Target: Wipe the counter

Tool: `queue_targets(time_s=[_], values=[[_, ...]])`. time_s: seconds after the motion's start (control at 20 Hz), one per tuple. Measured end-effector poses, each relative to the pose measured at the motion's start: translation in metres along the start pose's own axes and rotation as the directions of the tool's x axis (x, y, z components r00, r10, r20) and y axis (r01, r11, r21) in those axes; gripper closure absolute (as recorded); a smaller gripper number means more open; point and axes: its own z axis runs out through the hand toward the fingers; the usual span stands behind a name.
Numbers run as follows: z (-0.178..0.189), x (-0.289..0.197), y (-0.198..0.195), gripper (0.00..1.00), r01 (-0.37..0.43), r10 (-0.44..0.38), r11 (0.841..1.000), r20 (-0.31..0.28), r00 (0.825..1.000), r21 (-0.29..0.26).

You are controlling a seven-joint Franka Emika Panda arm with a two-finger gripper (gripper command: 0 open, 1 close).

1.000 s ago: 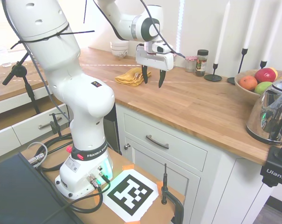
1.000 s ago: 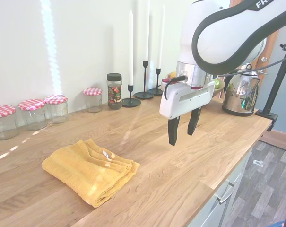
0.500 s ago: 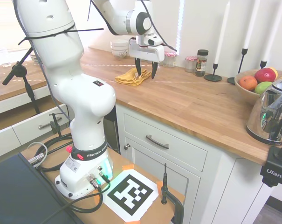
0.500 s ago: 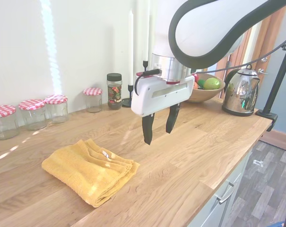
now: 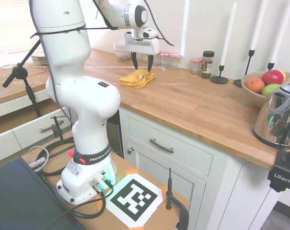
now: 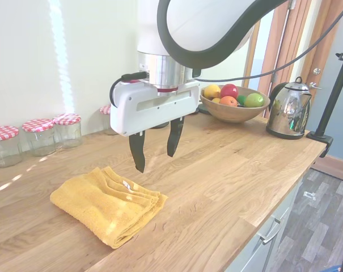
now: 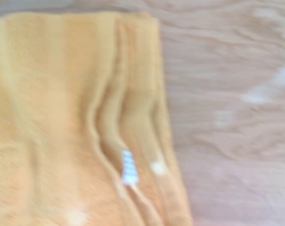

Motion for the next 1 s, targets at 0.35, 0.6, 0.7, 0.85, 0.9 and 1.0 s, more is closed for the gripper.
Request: queue_targets(time_s=[0.35,0.6,0.7,0.85,0.9,1.0], values=[[0.001,-0.019,-0.047,0.0,0.035,-0.035,0.999,-0.01,0.999,-0.02],[0.007,-0.028,-0.07,0.0,0.06,-0.061,0.997,-0.016,0.998,-0.045],[0.013,-0.032,-0.082,0.0,0.063,-0.064,0.996,-0.015,0.998,-0.059],[0.025,-0.031,-0.098,0.0,0.069,-0.071,0.995,-0.015,0.997,-0.077],[0.029,-0.029,-0.103,0.0,0.071,-0.072,0.994,-0.014,0.997,-0.084],[0.039,-0.026,-0.109,0.0,0.073,-0.075,0.993,-0.013,0.997,-0.097]])
